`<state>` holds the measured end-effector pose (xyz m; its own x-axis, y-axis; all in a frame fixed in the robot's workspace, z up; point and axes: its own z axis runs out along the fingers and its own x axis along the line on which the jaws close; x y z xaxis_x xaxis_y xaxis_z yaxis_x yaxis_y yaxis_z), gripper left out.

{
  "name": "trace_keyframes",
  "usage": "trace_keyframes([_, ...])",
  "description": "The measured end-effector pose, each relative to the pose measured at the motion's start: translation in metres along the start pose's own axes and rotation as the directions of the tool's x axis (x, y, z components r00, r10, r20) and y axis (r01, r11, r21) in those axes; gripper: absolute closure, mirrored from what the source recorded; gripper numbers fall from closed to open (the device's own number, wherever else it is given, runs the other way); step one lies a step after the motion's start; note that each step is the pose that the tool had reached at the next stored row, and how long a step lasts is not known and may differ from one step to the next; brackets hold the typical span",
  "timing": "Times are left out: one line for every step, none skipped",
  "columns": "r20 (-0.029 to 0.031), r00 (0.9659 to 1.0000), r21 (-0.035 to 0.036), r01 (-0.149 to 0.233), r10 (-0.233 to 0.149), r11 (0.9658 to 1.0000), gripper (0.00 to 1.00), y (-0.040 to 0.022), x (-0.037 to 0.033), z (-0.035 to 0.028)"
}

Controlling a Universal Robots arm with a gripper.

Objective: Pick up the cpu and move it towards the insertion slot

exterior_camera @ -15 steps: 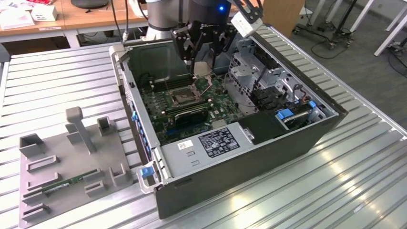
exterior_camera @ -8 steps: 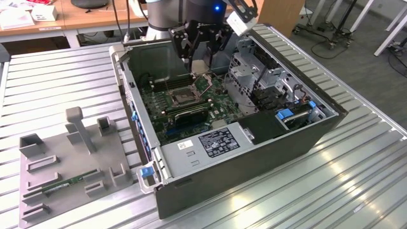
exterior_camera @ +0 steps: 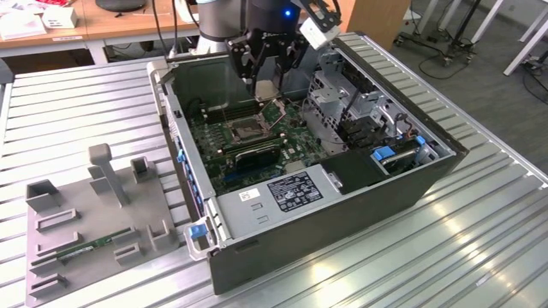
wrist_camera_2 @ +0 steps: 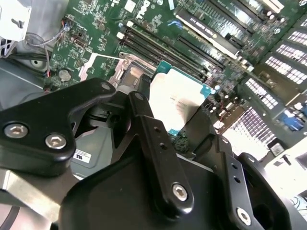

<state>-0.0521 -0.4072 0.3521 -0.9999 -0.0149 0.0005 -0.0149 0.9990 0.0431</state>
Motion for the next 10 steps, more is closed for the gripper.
trace_keyframes([0.0000, 1.0000, 0.0000, -0.001, 0.001, 1.0000, 0.46, 0.0014, -0.0002, 0.0012])
trace_keyframes([0.0002, 1.0000, 0.0000, -0.003, 0.003, 1.0000, 0.46, 0.0030, -0.0003, 0.0025])
trace_keyframes([0.0002, 1.0000, -0.0001, -0.004, 0.004, 1.0000, 0.46, 0.0046, -0.0005, 0.0038])
trace_keyframes([0.0003, 1.0000, -0.0001, -0.004, 0.004, 1.0000, 0.46, 0.0063, -0.0006, 0.0051])
trace_keyframes([0.0003, 1.0000, 0.0000, -0.006, 0.006, 1.0000, 0.46, 0.0079, -0.0008, 0.0064])
trace_keyframes([0.0003, 1.0000, 0.0001, -0.007, 0.007, 1.0000, 0.46, 0.0093, -0.0010, 0.0078])
trace_keyframes([0.0003, 1.0000, 0.0000, -0.008, 0.008, 1.0000, 0.46, 0.0110, -0.0012, 0.0095])
trace_keyframes([0.0004, 1.0000, 0.0000, -0.009, 0.009, 1.0000, 0.46, 0.0125, -0.0014, 0.0110])
trace_keyframes([0.0005, 1.0000, 0.0000, -0.010, 0.010, 1.0000, 0.46, 0.0140, -0.0016, 0.0125])
trace_keyframes([0.0005, 0.9999, 0.0000, -0.011, 0.011, 0.9999, 0.46, 0.0155, -0.0017, 0.0139])
